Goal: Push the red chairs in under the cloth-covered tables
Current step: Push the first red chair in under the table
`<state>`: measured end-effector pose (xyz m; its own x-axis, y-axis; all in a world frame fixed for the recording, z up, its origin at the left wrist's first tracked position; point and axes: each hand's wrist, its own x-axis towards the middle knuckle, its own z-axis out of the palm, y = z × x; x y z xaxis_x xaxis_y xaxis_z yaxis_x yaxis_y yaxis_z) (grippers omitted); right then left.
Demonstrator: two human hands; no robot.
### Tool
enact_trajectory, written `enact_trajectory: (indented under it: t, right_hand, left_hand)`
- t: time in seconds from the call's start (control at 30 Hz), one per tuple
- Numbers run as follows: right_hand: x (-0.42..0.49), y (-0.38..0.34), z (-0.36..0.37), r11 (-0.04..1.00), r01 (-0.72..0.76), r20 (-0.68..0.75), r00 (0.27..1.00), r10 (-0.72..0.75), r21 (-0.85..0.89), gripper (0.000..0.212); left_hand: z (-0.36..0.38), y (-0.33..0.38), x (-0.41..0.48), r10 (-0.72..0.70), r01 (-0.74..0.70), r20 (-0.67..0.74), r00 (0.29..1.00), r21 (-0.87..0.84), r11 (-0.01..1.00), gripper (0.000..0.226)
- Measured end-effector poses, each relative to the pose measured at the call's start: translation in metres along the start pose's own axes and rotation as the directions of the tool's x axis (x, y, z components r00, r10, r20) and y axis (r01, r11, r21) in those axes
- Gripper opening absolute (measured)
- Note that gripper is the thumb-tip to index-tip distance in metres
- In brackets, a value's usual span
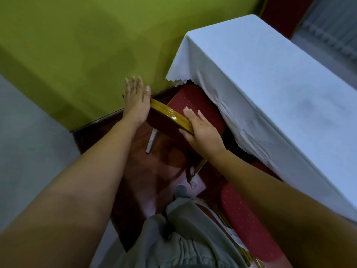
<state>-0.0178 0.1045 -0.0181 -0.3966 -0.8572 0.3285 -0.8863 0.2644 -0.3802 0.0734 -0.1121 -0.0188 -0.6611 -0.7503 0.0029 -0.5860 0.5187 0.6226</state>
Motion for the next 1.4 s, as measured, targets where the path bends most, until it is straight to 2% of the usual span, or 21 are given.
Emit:
enact_trajectory:
  t: [0.23,0.6,0.97,1.13,1.4]
  right_hand:
    - [0.006,-0.010,0.011,0.994,-0.054,-0.010,0.999,0.053,-0.098,0.061]
    - [0.037,0.036,0.008,0.967,-0.088,-0.062,0.995,0.076,-0.240,0.066]
    - [0.063,0.062,0.005,0.966,-0.096,0.023,0.994,0.104,-0.239,0.068]
    - [0.065,0.065,0.006,0.973,-0.094,0.015,0.995,0.099,-0.209,0.068]
    - [0.064,0.056,0.007,0.970,-0.165,-0.003,0.986,0.167,-0.178,0.064]
  left_hand:
    - [0.000,-0.001,0.025,0.065,-0.064,0.053,0.996,-0.035,0.997,0.055]
    - [0.022,0.021,0.080,0.110,-0.107,0.095,0.989,-0.032,0.994,0.056]
    - [0.028,0.024,0.114,0.187,-0.194,0.125,0.974,0.042,0.980,0.060]
    - [0.029,0.024,0.117,0.222,-0.226,0.099,0.970,0.035,0.973,0.057]
    - [0.015,0.012,0.131,0.376,-0.386,0.194,0.906,0.013,0.923,0.054]
